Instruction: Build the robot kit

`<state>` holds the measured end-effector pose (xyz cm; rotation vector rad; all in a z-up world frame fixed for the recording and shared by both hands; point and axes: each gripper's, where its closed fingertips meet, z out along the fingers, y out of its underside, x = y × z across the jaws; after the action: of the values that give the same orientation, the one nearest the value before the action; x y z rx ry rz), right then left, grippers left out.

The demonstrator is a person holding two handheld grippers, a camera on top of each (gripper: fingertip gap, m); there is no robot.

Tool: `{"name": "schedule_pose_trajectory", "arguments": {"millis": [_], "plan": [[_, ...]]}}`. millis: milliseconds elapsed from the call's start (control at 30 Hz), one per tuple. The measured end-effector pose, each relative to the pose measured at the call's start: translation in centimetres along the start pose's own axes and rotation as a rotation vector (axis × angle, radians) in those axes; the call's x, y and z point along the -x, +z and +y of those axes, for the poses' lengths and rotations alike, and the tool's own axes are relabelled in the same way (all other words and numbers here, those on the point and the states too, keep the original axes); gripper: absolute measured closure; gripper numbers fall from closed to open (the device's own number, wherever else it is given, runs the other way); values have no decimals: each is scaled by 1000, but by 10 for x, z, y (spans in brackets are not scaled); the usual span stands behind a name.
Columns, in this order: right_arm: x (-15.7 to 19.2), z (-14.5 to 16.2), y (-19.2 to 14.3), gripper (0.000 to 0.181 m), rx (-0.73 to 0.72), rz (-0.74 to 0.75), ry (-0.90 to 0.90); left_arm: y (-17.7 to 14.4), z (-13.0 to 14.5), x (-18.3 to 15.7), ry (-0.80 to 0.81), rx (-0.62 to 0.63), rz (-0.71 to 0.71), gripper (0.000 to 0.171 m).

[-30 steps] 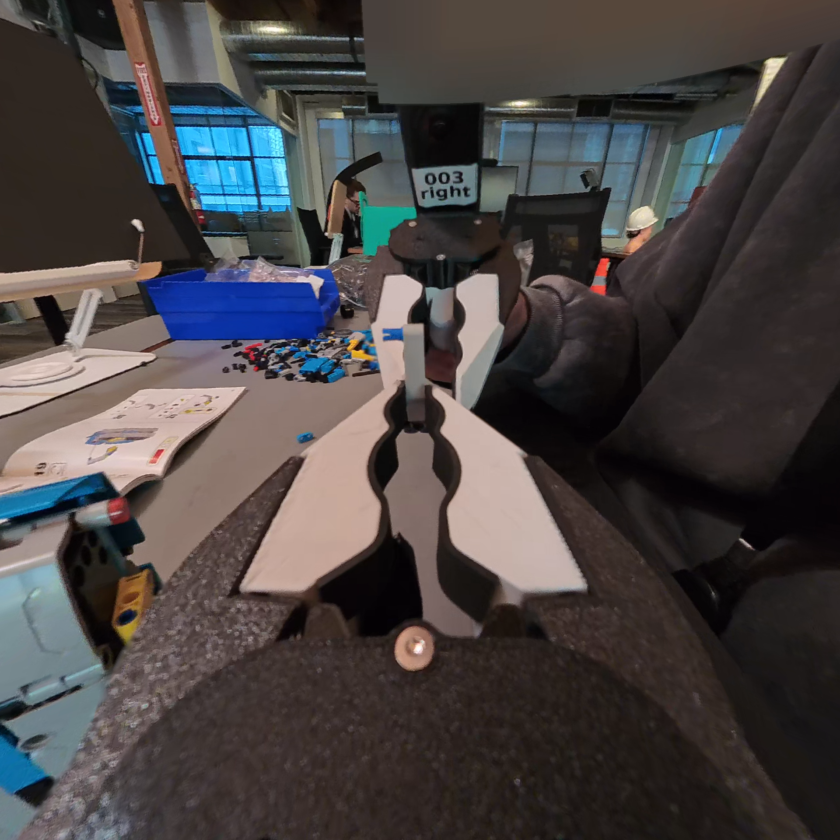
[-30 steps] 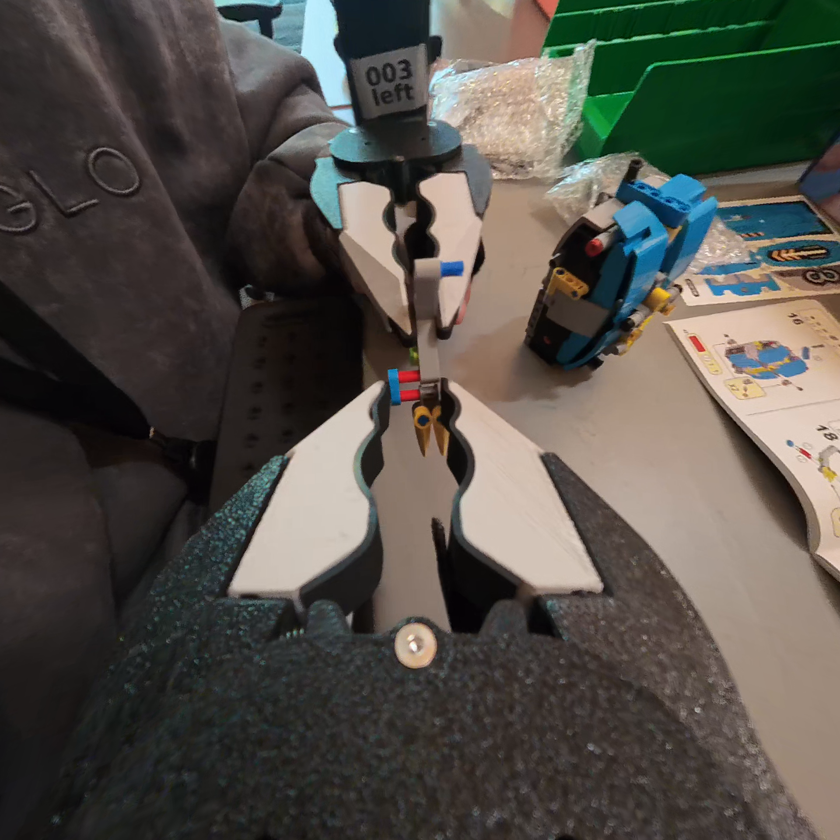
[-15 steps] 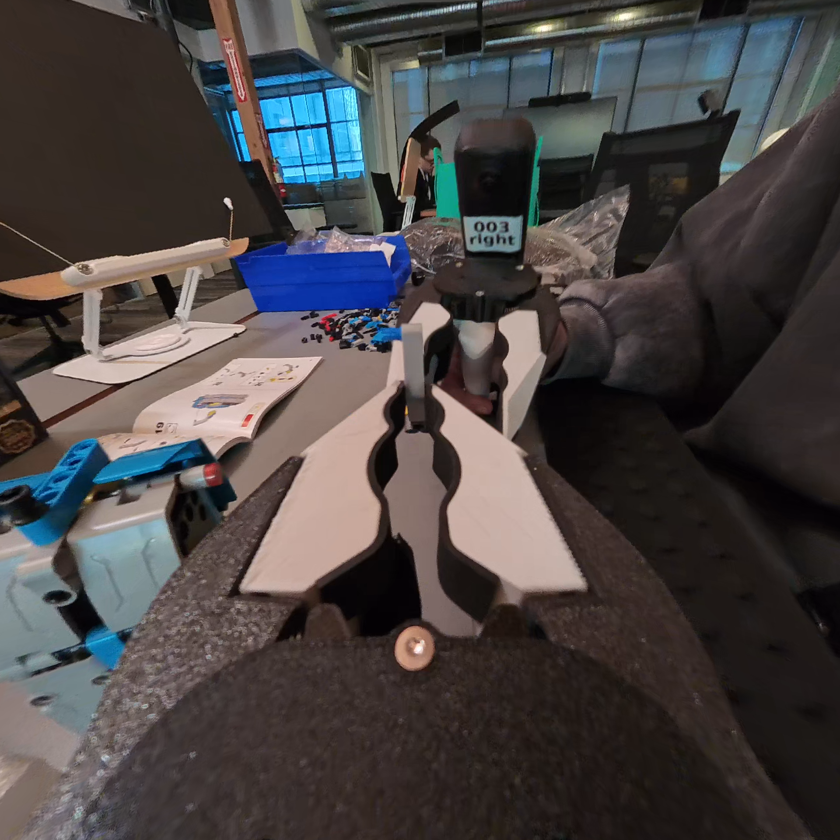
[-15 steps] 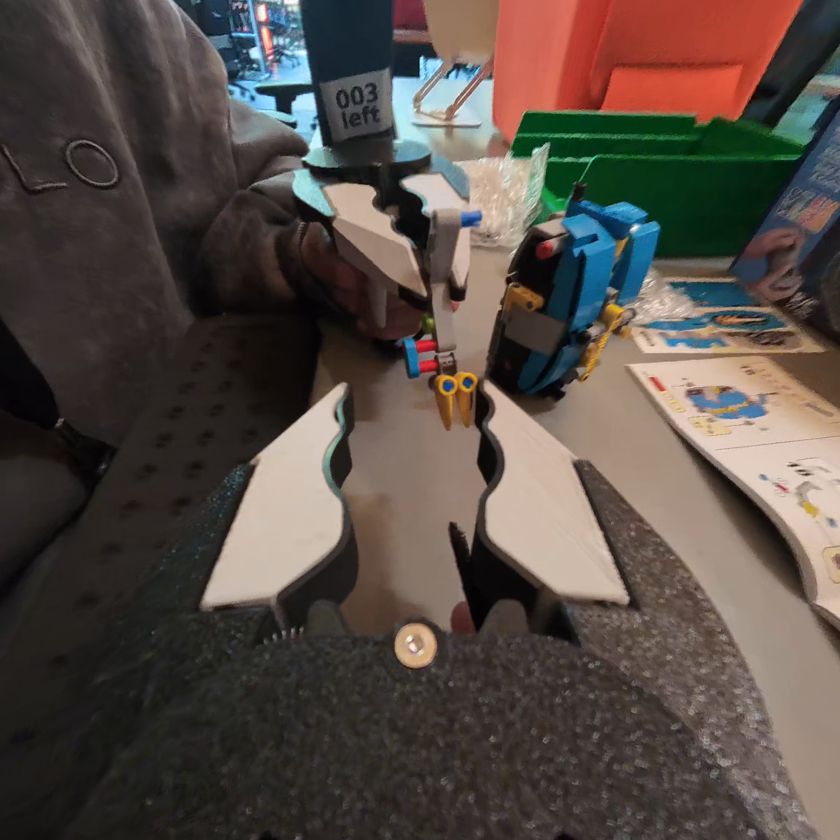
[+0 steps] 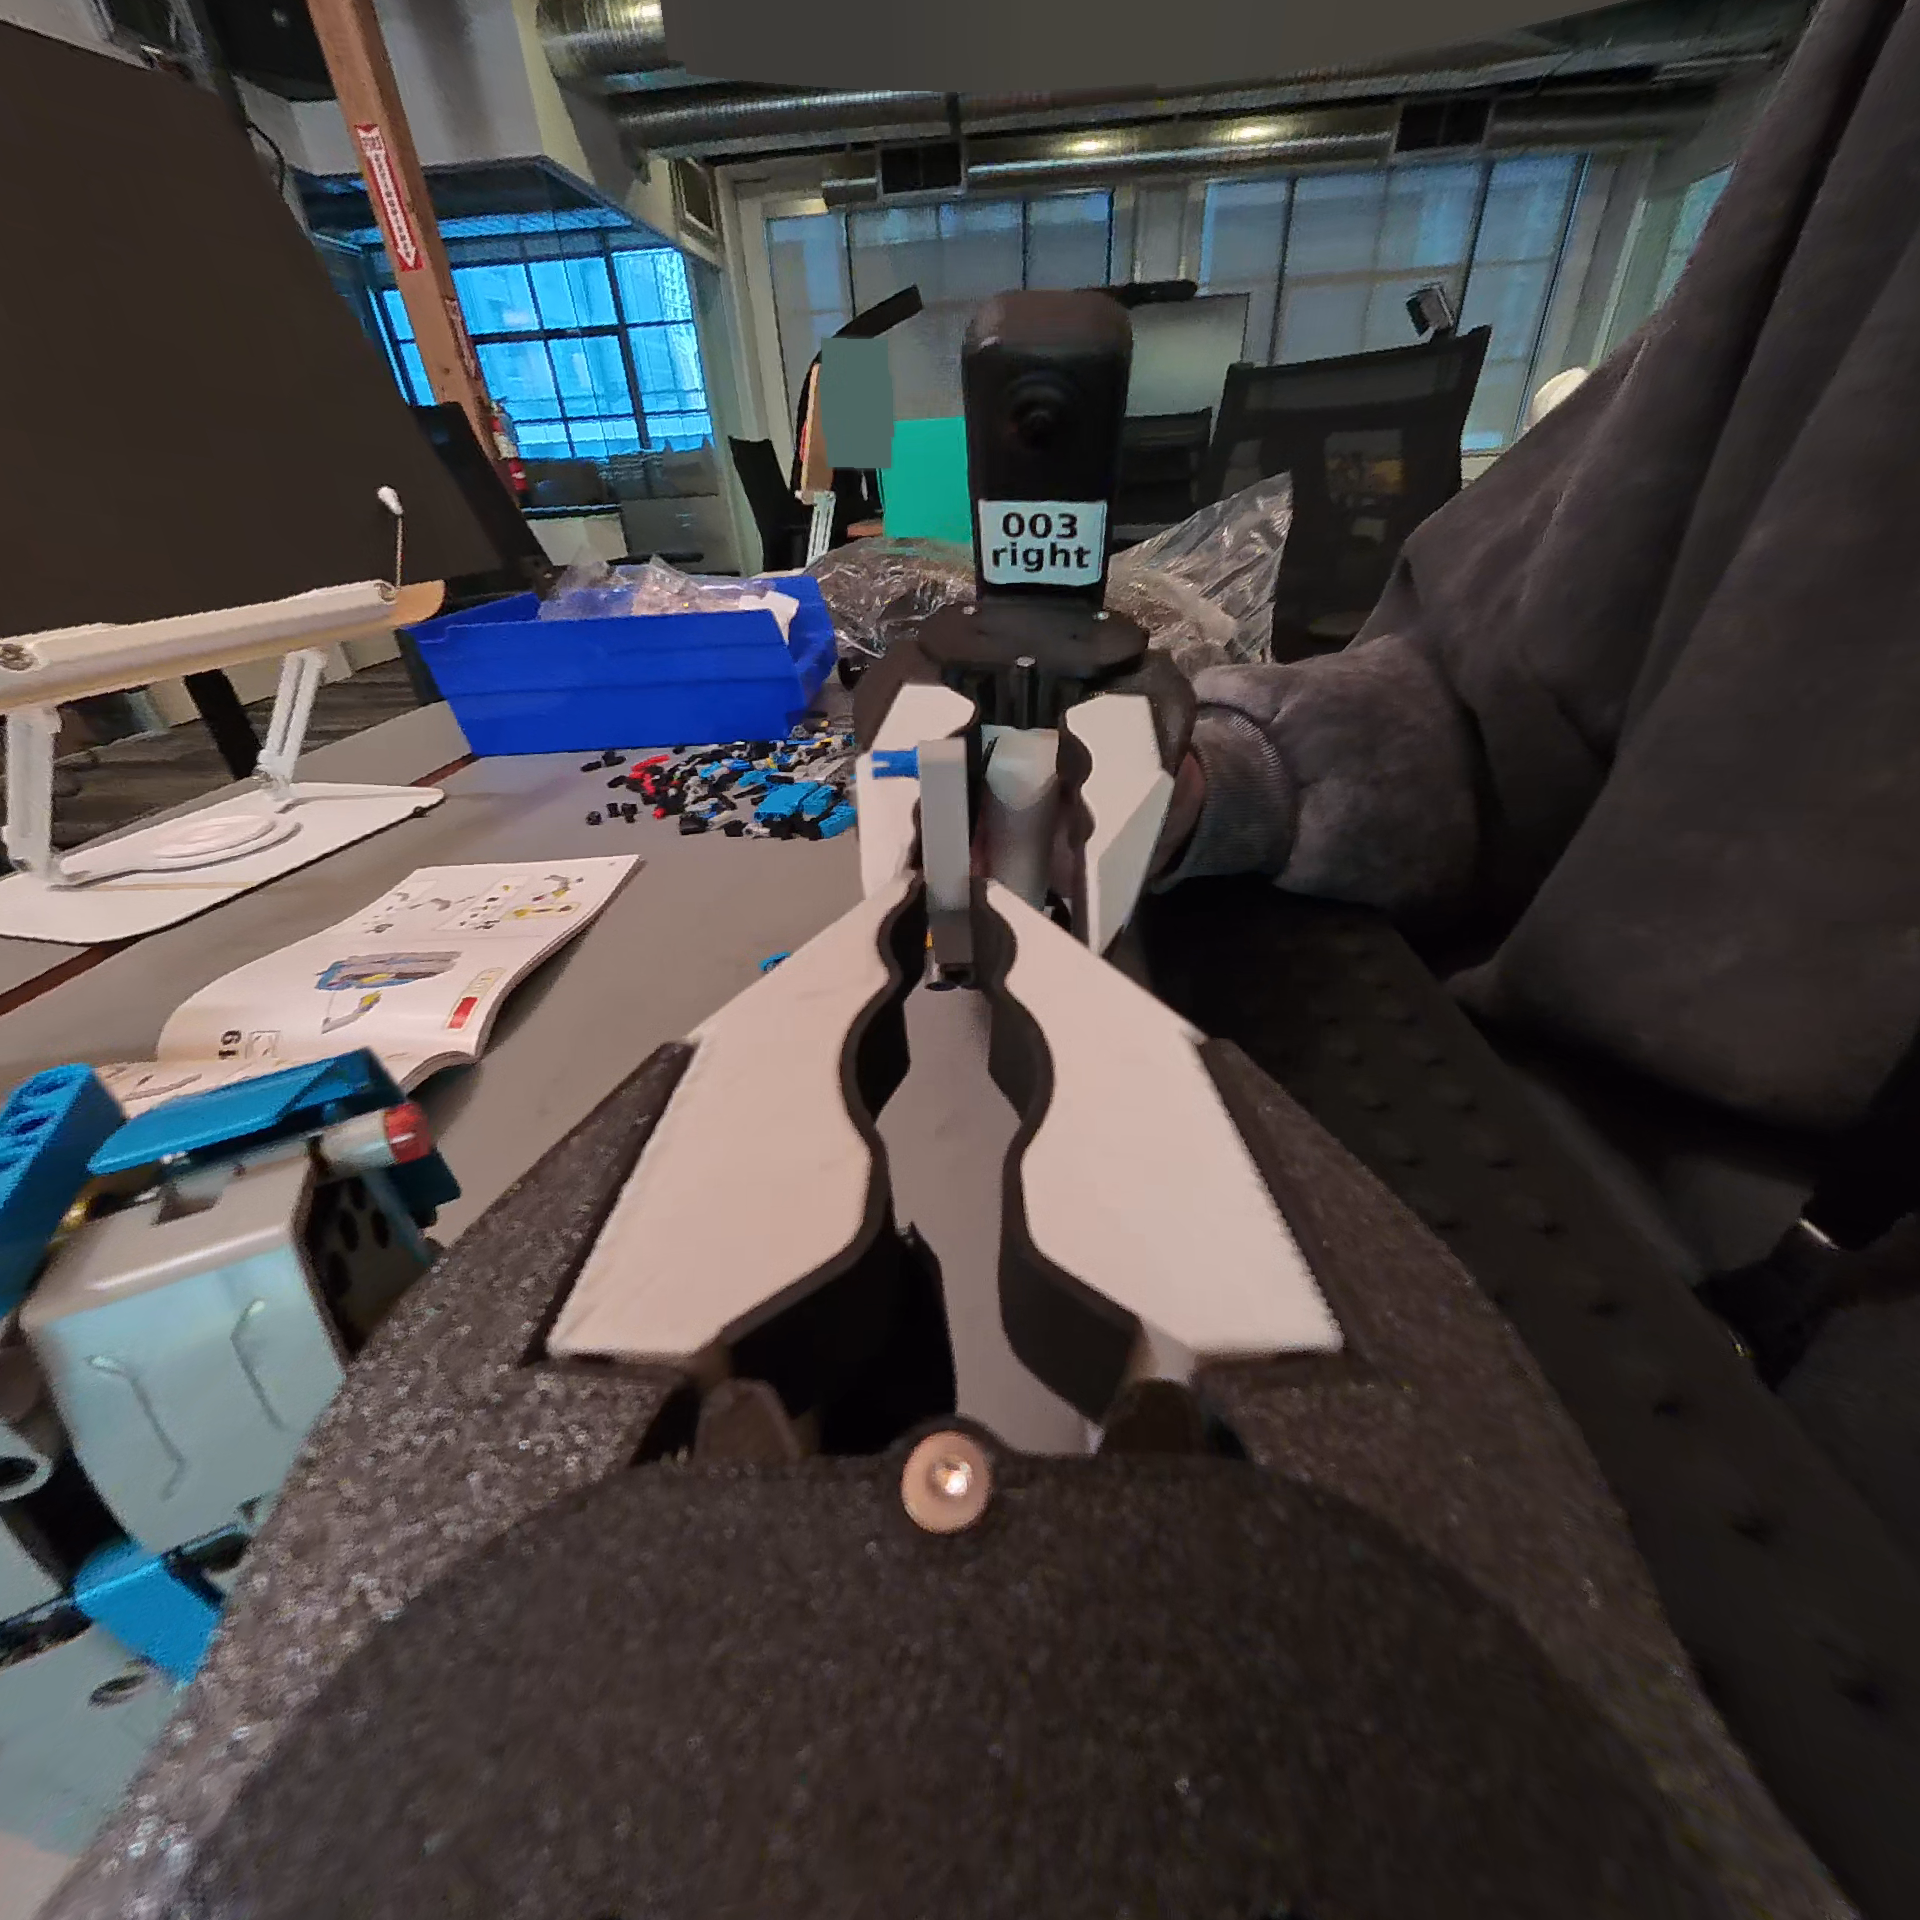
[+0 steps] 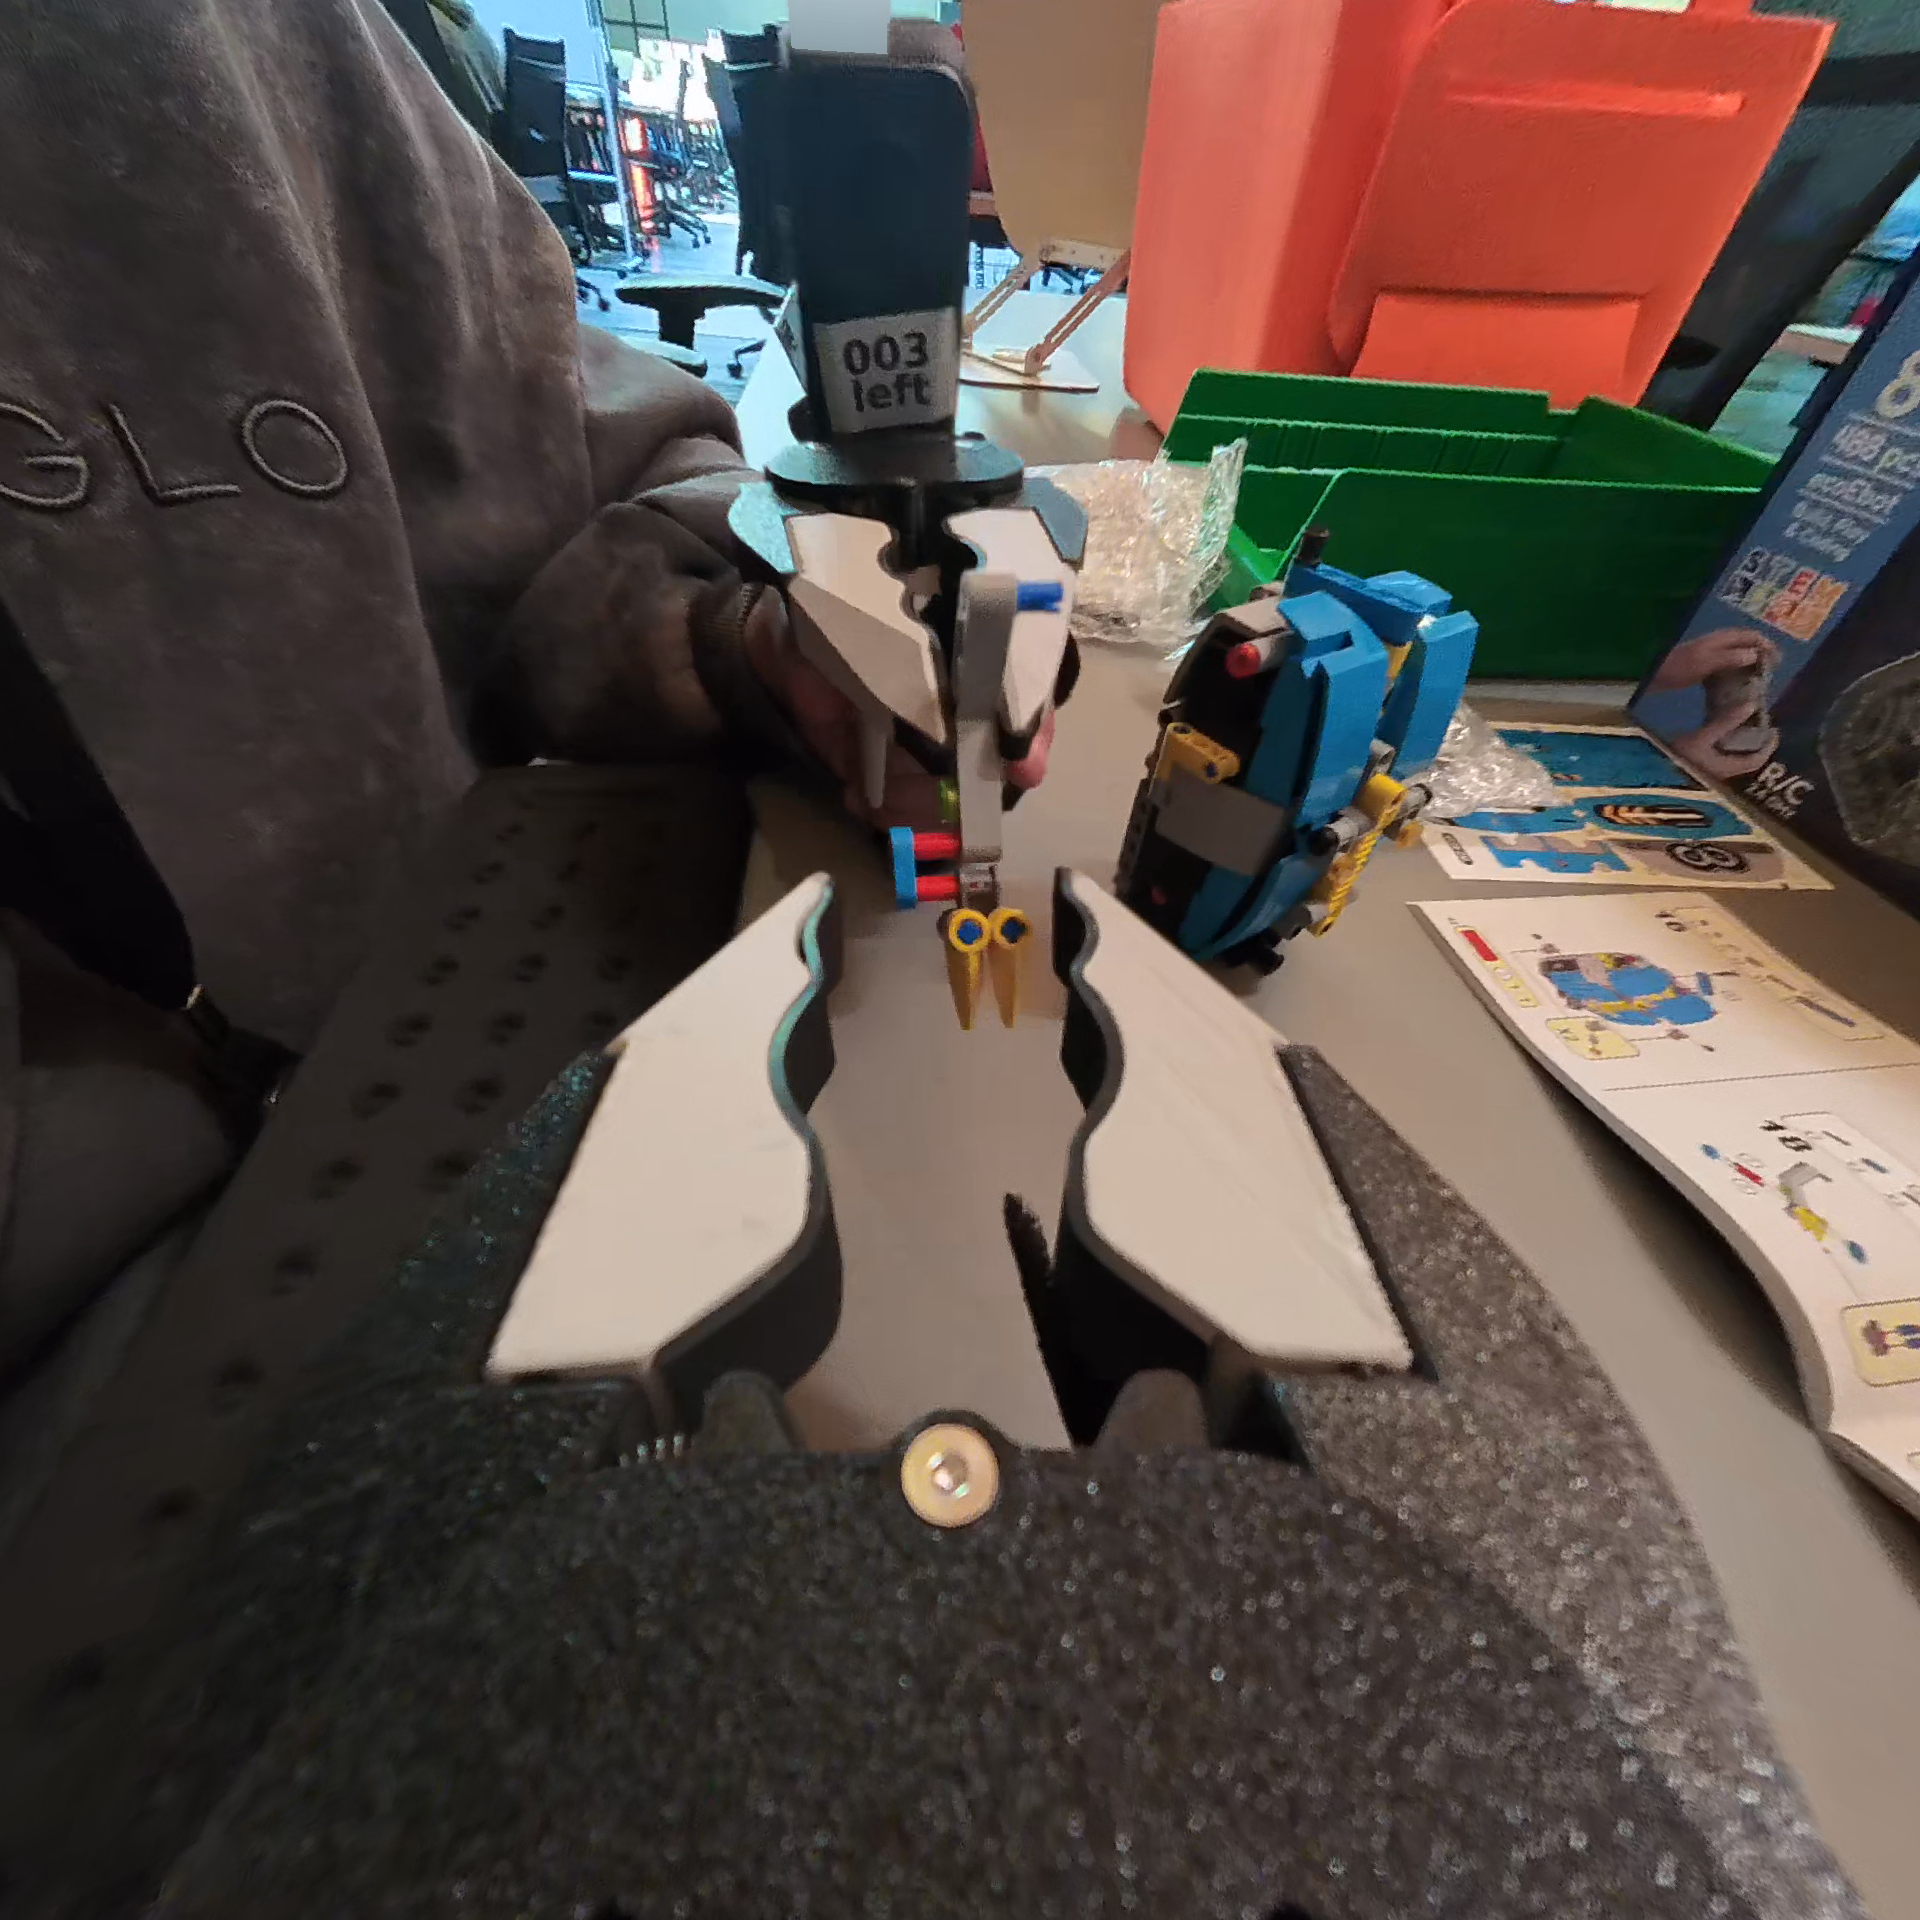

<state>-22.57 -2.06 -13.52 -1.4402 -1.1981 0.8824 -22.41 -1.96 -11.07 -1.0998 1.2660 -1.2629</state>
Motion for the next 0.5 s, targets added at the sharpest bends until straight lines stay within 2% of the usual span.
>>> {"name": "schedule_pose_trajectory", "arguments": {"millis": [100,233,500], "plan": [[2,-1,2,140,-4,-6,7,0,0,-2,8,-4,13,164],[6,-7,1,157,-21,13,-69,2,2,-8,55,8,22,164],[9,-1,3,161,31,15,-96,4,4,-12,74,19,35,164]]}}
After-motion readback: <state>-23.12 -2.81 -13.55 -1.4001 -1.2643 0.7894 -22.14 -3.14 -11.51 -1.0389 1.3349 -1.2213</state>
